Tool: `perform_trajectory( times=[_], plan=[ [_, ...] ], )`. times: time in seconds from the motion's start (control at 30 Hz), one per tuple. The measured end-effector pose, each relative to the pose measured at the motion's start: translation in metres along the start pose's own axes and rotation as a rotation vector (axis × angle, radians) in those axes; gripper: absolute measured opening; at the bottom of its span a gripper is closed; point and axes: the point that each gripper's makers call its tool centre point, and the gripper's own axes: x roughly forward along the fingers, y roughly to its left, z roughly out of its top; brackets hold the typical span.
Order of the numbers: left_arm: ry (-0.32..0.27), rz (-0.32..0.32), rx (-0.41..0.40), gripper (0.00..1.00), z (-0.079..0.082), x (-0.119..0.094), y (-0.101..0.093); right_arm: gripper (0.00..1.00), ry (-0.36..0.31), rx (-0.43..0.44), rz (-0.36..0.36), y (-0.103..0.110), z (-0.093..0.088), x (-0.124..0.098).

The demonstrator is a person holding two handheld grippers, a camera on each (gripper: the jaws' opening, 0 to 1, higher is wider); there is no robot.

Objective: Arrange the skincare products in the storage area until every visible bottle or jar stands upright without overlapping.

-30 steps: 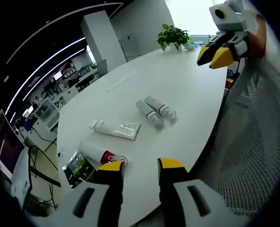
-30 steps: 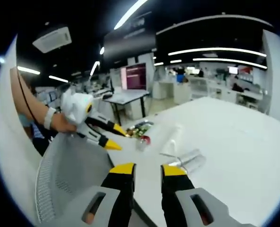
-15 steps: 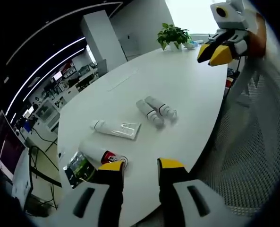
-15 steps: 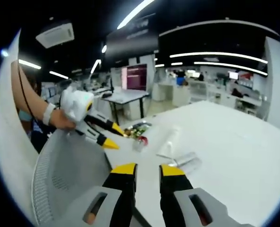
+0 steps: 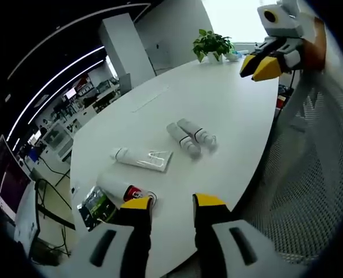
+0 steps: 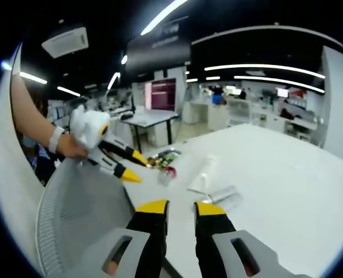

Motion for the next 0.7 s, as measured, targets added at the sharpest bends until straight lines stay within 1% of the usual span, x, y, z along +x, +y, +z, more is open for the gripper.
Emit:
perform_trajectory(
  times=[0.2, 0.43, 0.57, 0.7],
  plan=[
    [-0.001, 0.001, 0.002, 0.25, 0.000, 0.000, 0.000, 0.17, 0.003, -0.003, -0.012, -0.002, -0.001, 0.000],
    [-0.015, 0.006, 0.005, 0.25, 0.002, -0.001, 0.001, 0.18, 0.010, 0.005, -0.027, -0.005, -0.002, 0.000],
    [-0.002, 0.007, 0.010, 0.24, 0.000, -0.001, 0.001, 0.18, 0.027, 0.000, -0.032, -0.006, -0.005, 0.001],
    [-0.007, -0.002, 0.009, 0.25, 0.002, -0.001, -0.001, 0.18, 0.057, 0.003, -0.045, -0.008, -0.010, 0.003]
  ],
)
